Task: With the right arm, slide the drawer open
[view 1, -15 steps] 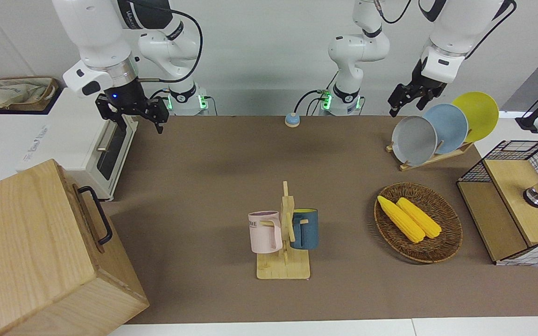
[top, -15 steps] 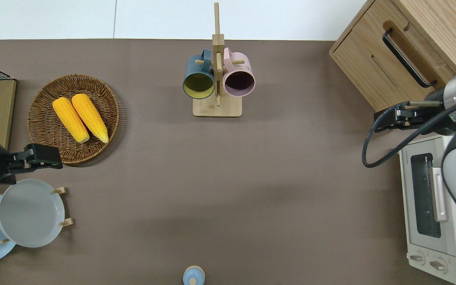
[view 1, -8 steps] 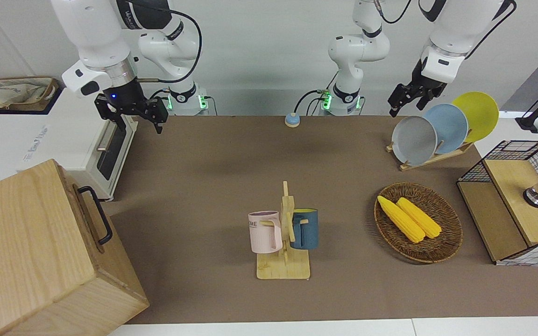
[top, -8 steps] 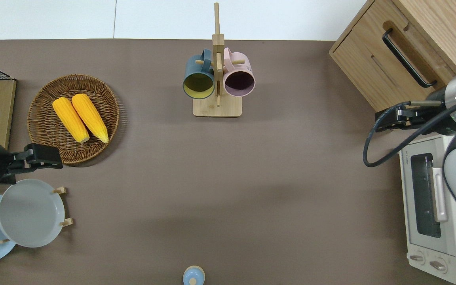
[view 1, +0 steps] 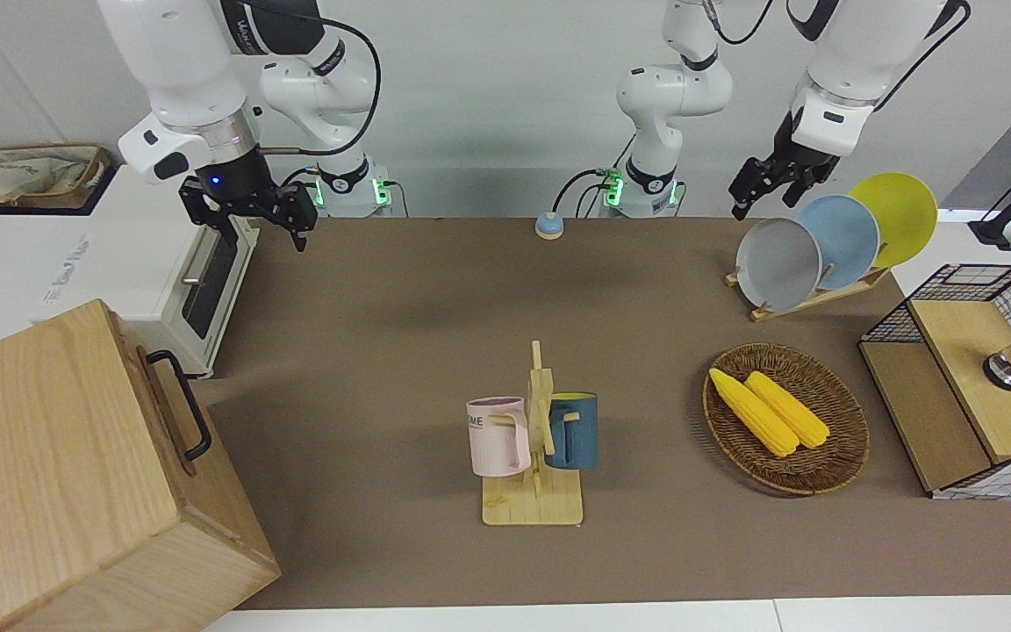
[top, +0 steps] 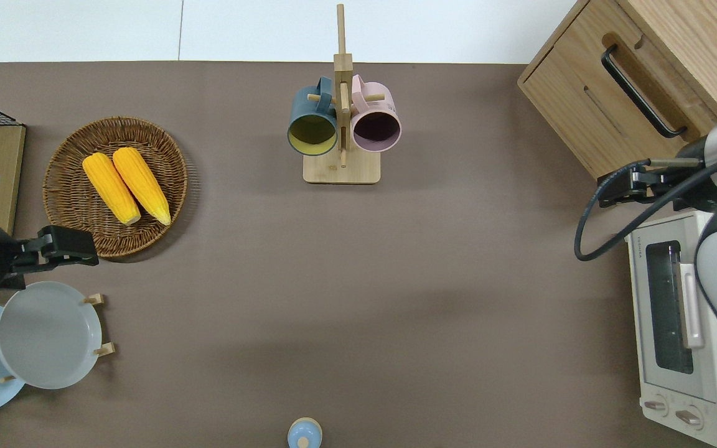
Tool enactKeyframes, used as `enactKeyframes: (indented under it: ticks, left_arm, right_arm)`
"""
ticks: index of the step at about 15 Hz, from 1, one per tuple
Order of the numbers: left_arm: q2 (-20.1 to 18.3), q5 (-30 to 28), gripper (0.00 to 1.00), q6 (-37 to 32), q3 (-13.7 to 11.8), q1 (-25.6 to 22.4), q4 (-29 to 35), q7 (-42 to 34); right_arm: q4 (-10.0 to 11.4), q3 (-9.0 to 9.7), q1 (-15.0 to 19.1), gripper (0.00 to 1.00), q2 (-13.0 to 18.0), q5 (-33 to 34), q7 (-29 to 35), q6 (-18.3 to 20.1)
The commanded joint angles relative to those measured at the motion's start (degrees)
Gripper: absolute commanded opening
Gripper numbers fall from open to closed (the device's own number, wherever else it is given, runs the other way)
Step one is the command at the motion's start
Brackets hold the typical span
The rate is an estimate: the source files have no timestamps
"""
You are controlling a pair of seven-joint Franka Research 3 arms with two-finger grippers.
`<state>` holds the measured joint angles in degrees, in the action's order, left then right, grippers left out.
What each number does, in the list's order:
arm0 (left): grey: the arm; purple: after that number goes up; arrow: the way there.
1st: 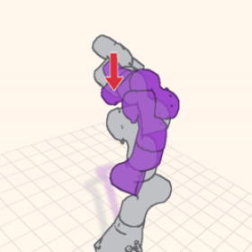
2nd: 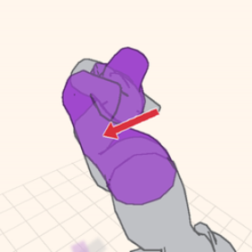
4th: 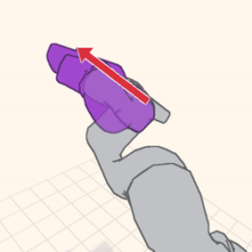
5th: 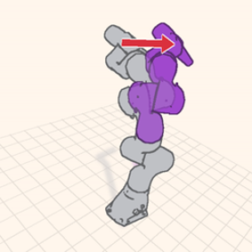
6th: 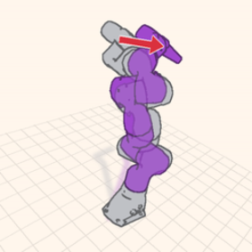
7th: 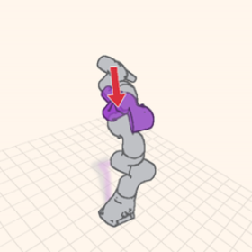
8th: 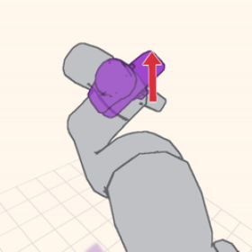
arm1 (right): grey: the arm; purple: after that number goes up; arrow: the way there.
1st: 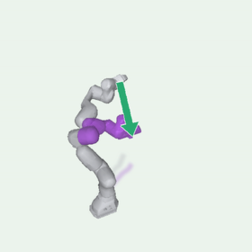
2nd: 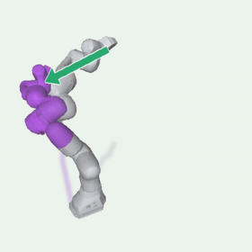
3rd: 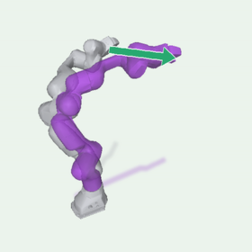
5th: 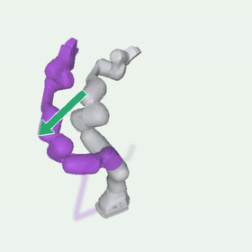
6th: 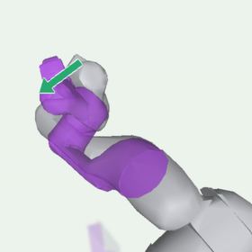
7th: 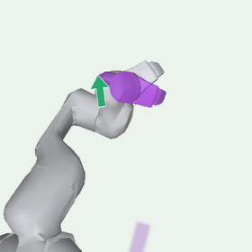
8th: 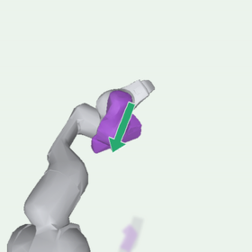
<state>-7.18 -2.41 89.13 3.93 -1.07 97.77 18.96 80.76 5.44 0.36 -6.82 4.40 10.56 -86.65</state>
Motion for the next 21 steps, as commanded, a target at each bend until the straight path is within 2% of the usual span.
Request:
enactKeyframes:
  ticks: [1,6,8,11,15,21]
  left_arm:
    - [-0.46,-0.05,0.99,-0.89,-0.24,0.01,-0.21,-0.42]
    - [-0.46,-0.05,0.99,-0.89,-0.24,0.01,-0.21,-0.42]
    - [-0.46,-0.05,0.99,-0.97,-0.24,0.01,-0.21,-0.42]
    - [-0.46,-0.05,0.99,-0.89,-0.24,0.01,-0.21,-0.42]
    - [-0.46,-0.05,0.99,-0.97,-0.24,0.01,-0.21,-0.42]
    - [-0.46,-0.05,0.99,-0.89,-0.24,0.01,-0.21,-0.42]
  right_arm:
    - [-0.34,0.80,-0.53,0.985,-0.30,3.77,0.34,0.78]
    - [-0.17,1.06,-4.04,0.983,-0.74,9.13,3.75,0.78]
    - [0.01,2.20,-5.89,0.983,-1.26,14.29,5.17,0.78]
    - [0.10,5.62,-6.42,0.983,-3.11,22.56,5.87,0.78]
    - [3.69,8.00,-8.79,0.983,-3.90,34.33,6.31,0.78]
    - [5.63,8.88,-9.85,0.983,-7.24,47.52,5.97,-0.80]
